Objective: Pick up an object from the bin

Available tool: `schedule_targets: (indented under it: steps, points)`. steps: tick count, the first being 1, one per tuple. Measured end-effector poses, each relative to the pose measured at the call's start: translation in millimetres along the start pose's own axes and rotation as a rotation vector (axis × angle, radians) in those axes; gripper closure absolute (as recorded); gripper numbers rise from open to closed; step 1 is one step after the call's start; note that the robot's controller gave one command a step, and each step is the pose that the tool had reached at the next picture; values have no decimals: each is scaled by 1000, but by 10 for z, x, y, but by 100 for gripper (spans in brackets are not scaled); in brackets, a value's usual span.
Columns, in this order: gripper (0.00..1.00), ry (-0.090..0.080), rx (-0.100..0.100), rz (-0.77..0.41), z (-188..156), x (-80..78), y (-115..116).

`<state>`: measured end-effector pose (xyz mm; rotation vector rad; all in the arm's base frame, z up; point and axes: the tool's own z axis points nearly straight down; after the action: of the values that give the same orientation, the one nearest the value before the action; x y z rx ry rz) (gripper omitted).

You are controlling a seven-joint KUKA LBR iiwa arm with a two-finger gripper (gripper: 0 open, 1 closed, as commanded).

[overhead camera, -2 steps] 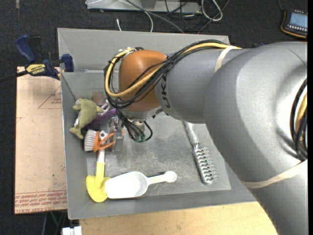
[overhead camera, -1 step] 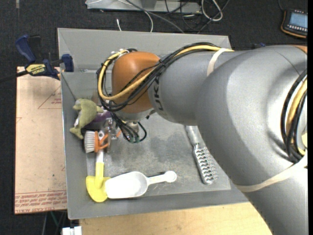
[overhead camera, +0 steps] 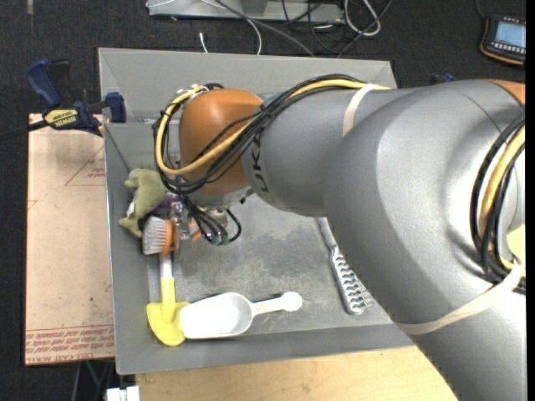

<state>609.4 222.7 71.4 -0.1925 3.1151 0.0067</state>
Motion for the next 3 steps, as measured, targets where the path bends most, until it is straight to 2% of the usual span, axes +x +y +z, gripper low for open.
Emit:
schedule_targets:
  steps: [1,2,3]
  points:
    - [100,-1,0,-17,3,-95,-33]
    - [100,-4,-2,-18,-410,-136,27]
    - [100,5,1,-37,-401,-58,-8]
